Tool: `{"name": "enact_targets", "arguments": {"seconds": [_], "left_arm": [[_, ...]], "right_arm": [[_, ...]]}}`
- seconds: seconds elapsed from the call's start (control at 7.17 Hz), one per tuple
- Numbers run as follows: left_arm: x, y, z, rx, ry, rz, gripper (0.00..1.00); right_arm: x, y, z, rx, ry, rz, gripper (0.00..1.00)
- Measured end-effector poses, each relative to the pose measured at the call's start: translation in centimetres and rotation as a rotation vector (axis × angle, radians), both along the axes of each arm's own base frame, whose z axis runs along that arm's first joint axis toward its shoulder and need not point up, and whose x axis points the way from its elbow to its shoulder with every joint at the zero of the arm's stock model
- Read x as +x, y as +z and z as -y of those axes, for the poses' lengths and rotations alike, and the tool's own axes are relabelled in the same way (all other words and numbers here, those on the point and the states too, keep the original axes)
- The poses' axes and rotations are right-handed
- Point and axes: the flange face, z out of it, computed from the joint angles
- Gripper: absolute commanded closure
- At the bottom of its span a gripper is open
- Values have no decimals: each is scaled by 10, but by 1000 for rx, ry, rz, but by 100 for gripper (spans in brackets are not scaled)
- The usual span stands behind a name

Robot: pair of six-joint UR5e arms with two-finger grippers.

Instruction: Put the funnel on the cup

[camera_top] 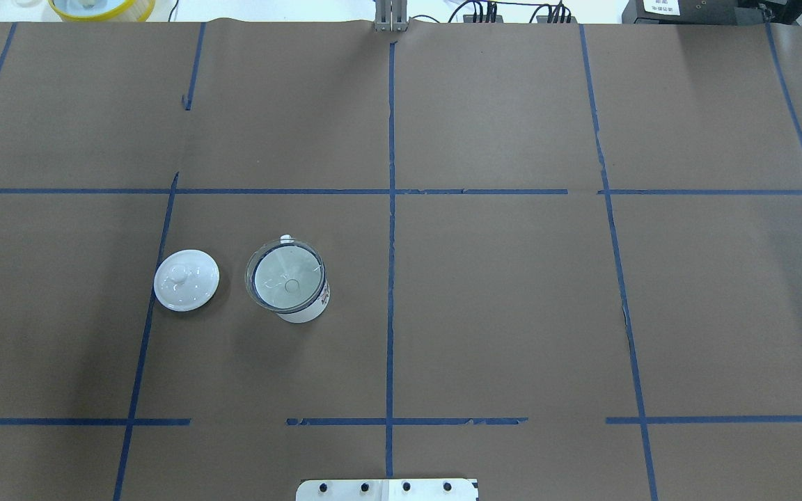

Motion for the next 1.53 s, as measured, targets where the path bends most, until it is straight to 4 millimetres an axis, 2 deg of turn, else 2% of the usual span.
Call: {"name": "enact_targets", "arguments": {"seconds": [0.28,0.7,1.53], "left_arm": [[-6,3,-5,-23,-13,-42,0],[-26,3,-12,-82,-59,-61,0],[-29,13,-18,-164,-67,-54,0]], "right_arm": [[0,0,0,1,0,0,0],[0,-1,0,1,0,0,0],[0,0,0,1,0,0,0]]}}
